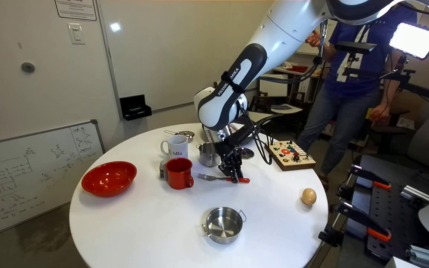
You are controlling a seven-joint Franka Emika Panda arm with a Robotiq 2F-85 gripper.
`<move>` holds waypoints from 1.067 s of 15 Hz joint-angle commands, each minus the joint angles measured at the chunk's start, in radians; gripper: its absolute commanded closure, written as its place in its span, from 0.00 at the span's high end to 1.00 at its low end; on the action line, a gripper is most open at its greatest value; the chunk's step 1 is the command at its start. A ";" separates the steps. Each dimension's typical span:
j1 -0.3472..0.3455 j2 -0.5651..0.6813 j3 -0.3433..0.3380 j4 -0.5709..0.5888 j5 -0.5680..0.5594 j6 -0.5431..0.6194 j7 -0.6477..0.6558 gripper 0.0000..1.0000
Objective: Move the fork to the right
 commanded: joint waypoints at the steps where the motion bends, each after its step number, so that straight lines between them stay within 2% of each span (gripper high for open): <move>1: -0.005 0.038 0.001 0.053 -0.010 -0.038 -0.023 0.07; 2: -0.005 0.040 0.000 0.057 -0.011 -0.043 -0.025 0.03; 4: -0.005 0.041 0.001 0.062 -0.011 -0.052 -0.029 0.08; 9: -0.002 0.043 0.001 0.070 -0.015 -0.070 -0.036 0.08; 16: 0.037 -0.110 -0.002 -0.102 -0.058 -0.066 -0.031 0.08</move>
